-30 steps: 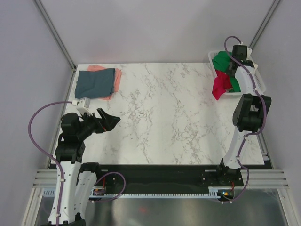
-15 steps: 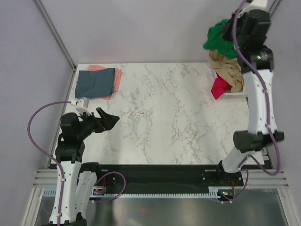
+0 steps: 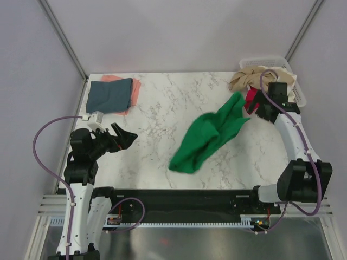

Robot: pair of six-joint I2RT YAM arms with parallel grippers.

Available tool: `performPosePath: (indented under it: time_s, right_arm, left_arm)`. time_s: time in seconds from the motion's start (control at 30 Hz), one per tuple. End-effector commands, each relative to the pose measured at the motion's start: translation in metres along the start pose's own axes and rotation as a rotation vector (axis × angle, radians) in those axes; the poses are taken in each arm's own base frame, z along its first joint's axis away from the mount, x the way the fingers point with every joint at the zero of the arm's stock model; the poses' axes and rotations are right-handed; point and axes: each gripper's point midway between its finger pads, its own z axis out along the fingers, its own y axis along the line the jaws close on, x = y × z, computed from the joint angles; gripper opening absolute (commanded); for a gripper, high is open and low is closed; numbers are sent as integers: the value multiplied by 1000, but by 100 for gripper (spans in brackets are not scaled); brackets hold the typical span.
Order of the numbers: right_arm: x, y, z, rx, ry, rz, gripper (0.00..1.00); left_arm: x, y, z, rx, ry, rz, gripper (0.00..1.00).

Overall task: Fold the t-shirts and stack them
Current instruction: Move the tshirt to the center of the board, then flatten the tshirt out

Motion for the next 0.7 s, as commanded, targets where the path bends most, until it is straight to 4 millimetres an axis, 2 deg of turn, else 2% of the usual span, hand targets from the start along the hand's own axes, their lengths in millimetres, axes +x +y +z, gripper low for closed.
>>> performPosePath:
  time_s: [0.0, 0.1, 0.17, 0.2, 0.27, 0.33, 0.37, 0.43, 0.47, 0.53, 0.57, 0.6, 0.63, 0.67]
  right_arm:
    - [50, -22, -42, 11, 110, 55, 98]
    - [80, -27, -58, -3, 200, 42, 98]
    - [89, -35, -73, 1, 192, 32, 98]
    - [88, -39, -86, 1, 163, 25, 98]
    - [90, -46, -96, 19, 149, 22, 98]
    - [98, -38, -108, -46, 148, 48, 98]
    - [118, -28, -109, -117, 210, 65, 98]
    - [139, -17, -113, -207, 248, 95, 95]
    - [173, -14, -109, -243, 346, 141, 93]
    - [200, -8, -110, -307, 387, 173, 86]
    - [229, -15, -107, -289, 445, 185, 85]
    - [241, -18, -107, -274, 460, 198, 84]
    - [247, -18, -111, -289, 444, 189, 81]
    - [262, -24, -110, -275, 466, 191, 80]
  left_arm:
    - [-5, 1, 0, -11, -13, -6, 100]
    - [-7, -1, -1, -11, -9, -7, 100]
    - [-8, -9, -5, 11, -15, 4, 100]
    - [-6, -15, -6, 26, -6, 18, 100]
    - [-1, -23, -8, 42, 7, 26, 100]
    - [8, -31, -5, 58, 45, 30, 100]
    - [11, -34, -3, 62, 63, 13, 100]
    - [26, -40, 6, 62, 130, 20, 100]
    - [29, -42, 10, 61, 147, 33, 100]
    - [39, -49, 23, 40, 200, 78, 100]
    - [43, -52, 28, 38, 223, 89, 100]
    - [44, -59, 33, 52, 235, 99, 100]
    - [59, -68, 46, 74, 292, 112, 100]
    - [63, -77, 52, 92, 308, 105, 100]
